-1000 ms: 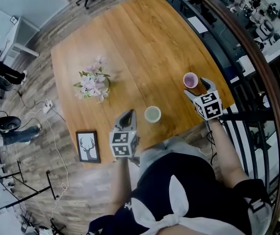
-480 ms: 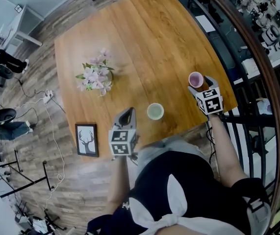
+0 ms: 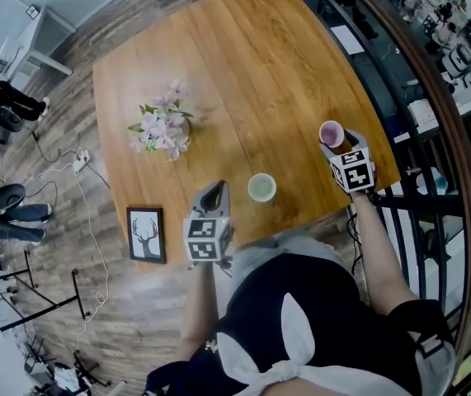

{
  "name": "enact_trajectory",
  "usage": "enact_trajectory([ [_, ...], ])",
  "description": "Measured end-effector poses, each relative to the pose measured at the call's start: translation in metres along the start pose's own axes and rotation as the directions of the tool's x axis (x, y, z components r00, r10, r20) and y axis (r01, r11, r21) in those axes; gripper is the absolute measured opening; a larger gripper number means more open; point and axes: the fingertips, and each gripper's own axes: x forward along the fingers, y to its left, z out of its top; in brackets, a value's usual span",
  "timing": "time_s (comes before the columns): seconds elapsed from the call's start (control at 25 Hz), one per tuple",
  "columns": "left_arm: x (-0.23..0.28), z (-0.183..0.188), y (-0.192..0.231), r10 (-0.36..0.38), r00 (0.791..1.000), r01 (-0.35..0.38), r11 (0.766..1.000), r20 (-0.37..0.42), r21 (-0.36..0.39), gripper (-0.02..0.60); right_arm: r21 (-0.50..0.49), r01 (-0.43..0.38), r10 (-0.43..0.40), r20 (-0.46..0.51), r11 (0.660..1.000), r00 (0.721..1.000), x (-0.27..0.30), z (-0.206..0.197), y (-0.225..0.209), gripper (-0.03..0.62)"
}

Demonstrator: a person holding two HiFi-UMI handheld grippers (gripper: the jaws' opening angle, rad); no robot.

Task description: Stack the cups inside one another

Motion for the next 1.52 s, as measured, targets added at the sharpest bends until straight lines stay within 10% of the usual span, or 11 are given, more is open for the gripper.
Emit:
enact_trajectory([
  [1.52, -0.041, 0.018, 0.0, -0.08, 0.996, 0.079, 0.996, 0.038, 0.028, 0.017, 0.023, 0.07, -0.074, 0.216, 0.997, 0.974, -0.132, 0.07, 0.038, 0.311],
])
